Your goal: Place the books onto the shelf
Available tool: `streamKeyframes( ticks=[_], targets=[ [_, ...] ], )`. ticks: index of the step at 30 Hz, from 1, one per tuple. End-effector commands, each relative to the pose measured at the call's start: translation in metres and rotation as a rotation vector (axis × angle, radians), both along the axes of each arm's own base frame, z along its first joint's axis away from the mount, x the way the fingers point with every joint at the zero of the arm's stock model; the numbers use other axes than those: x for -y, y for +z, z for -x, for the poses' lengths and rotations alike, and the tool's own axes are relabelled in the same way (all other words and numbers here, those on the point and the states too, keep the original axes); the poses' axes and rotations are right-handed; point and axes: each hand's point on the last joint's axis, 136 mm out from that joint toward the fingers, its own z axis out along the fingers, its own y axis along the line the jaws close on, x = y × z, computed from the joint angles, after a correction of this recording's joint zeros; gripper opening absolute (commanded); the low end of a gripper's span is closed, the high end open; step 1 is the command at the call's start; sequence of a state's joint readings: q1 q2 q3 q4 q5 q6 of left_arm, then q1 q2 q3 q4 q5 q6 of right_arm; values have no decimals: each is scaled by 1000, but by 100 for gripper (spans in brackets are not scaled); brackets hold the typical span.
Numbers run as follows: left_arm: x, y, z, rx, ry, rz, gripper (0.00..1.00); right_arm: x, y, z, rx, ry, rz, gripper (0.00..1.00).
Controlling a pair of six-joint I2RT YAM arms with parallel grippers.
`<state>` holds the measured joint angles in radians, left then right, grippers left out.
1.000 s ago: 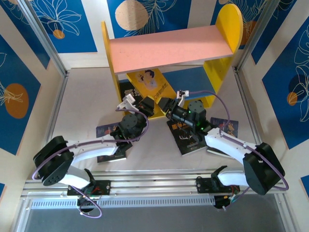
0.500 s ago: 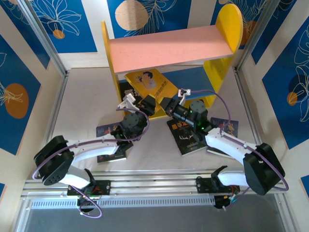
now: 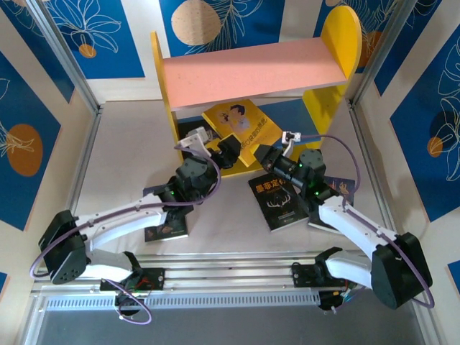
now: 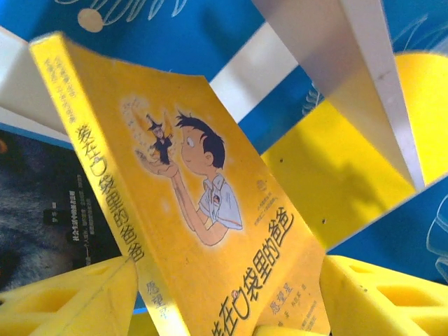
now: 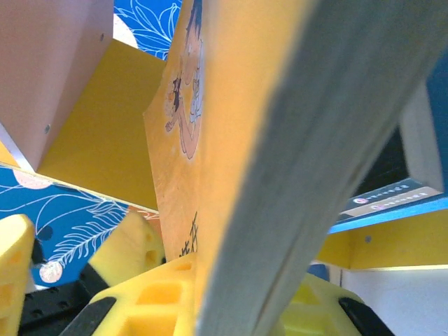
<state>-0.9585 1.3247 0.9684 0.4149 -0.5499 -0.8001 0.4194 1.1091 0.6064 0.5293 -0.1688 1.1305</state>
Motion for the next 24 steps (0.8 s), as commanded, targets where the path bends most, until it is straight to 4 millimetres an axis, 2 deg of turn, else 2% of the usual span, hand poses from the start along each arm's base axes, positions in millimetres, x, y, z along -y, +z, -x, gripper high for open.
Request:
streamKeyframes(
  ticks=[1,5,12,15,20,24],
  targets=[
    [8,-5,5,-81,-121,-190,70,13,20,8,109,19,30,0],
    [12,-15,13,-132,-192,-290,70,31,21,9,120,29,89,0],
    [-10,-41,25,-244,-302,-424,74,58,14,15,124,93,185,0],
    [-21,-54,27,-306,-360,-415,74,62,10,19,140,132,232,0],
    [-28,-60,30,-343,-443,-353,77,64,3,30,177,217,258,0],
    [-29,-64,29,-366,-476,-368,78,60,2,39,205,278,257,0]
  ],
)
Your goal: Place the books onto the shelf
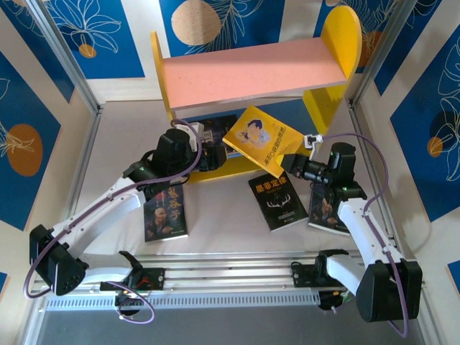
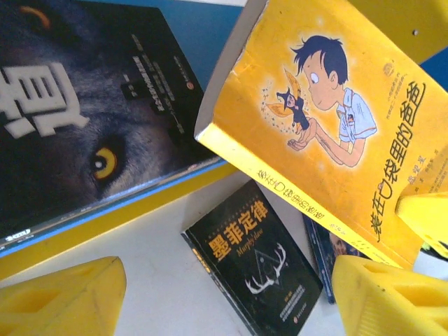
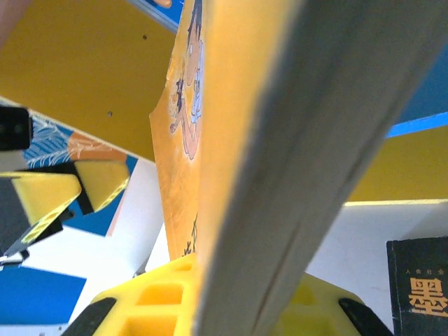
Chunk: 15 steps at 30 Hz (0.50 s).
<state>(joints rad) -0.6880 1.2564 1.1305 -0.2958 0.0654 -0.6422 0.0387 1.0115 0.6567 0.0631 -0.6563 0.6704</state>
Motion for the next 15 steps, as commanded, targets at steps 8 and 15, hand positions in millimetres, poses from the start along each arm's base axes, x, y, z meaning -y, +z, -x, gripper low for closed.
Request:
streamKeyframes(
  ticks=[8,15],
  targets=[
    [8,-16,5,-67,-106,0,80,-16,32,31,170,201,-9,0],
    [10,-21,0,-83,-118,41,80,-25,37,43,191,287,-32,0]
  ],
)
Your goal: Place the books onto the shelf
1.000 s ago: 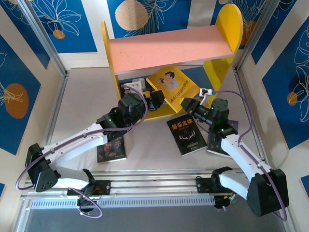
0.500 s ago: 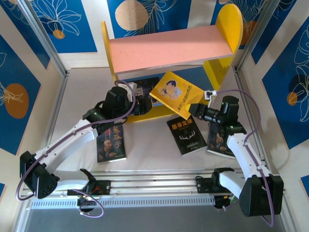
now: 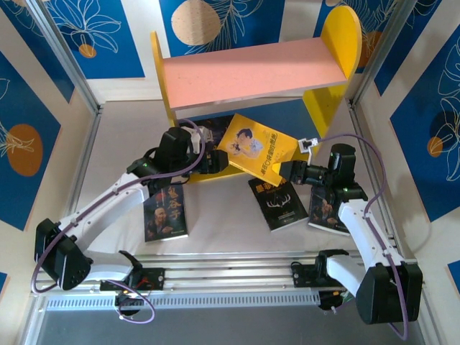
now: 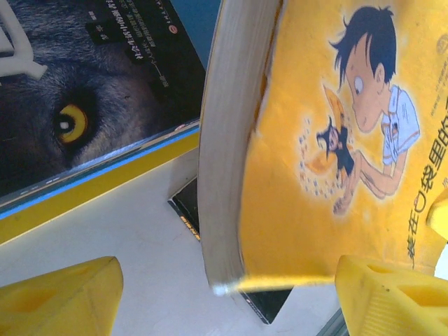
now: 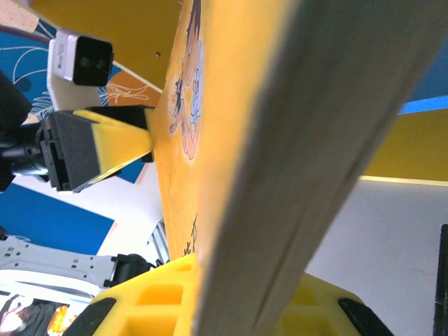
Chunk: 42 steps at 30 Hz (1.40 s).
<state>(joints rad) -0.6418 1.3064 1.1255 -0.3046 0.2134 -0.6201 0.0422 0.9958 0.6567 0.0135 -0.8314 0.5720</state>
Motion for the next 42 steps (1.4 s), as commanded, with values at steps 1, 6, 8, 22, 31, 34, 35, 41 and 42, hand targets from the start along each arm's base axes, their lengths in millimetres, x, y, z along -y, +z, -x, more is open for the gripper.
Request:
streamKeyframes(
  ticks=[1,6,8,22,31,34,35,41,42],
  targets=[
    [3,1,-2,-2,-26,39,80,-10,30,14,139,111,-24,0],
    [3,6,-1,3,-46,68,79,-19,31,21,136,180,-37,0],
    [4,8,0,3,-58,82,79,-22,30,24,134,203,-35,0],
    [3,24,10,45,-116,175,49,-32,22,22,86,231,-8,0],
    [4,31,15,71,-121,230,9,-33,22,18,58,195,22,2],
    [3,30,16,76,-110,271,1,-35,26,18,46,178,33,10],
    [2,28,16,76,-95,277,0,-36,27,18,42,172,37,13],
    [-12,29,9,109,38,373,0,-32,29,7,-47,67,65,48],
    [-16,29,7,111,67,368,0,-32,29,5,-63,59,63,51]
  ],
)
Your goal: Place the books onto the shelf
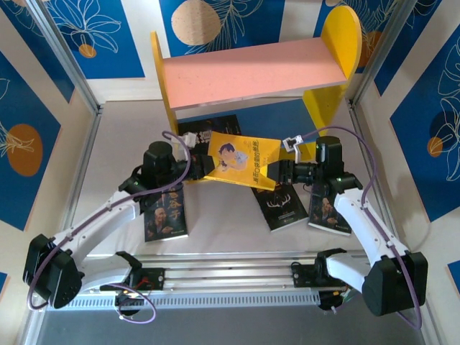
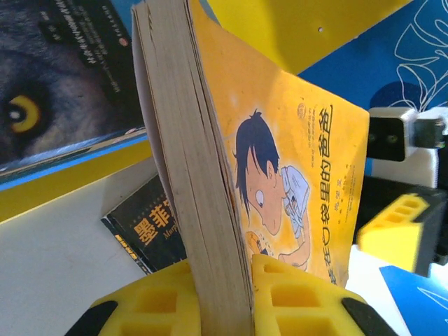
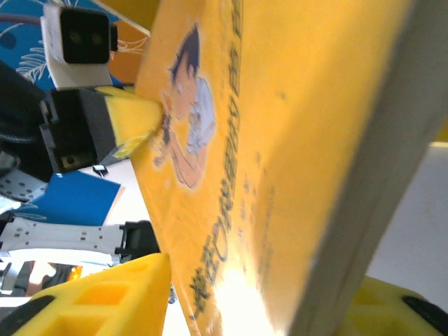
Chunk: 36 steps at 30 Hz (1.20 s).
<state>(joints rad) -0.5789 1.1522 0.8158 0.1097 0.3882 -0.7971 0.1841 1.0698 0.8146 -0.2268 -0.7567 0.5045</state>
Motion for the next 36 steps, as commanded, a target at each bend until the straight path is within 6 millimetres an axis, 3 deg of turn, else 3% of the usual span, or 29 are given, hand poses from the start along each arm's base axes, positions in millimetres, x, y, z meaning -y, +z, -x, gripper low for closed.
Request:
streamKeyframes(
  ticks=[1,5,13,30,36],
  targets=[
    [-12,23,-11,67,125,65,0,1,25,-6,13,-43,-13,55],
    [-14,35,-11,100,150,106,0,4,23,-16,-29,-98,2,67],
    [-17,47,-9,136,157,115,0,11,0,-33,-147,-165,16,75],
    [-18,62,-9,196,159,145,0,2,-31,-29,-275,-142,7,75],
    [-15,64,-9,198,149,177,0,-7,-27,-33,-264,-105,-24,70]
  ],
)
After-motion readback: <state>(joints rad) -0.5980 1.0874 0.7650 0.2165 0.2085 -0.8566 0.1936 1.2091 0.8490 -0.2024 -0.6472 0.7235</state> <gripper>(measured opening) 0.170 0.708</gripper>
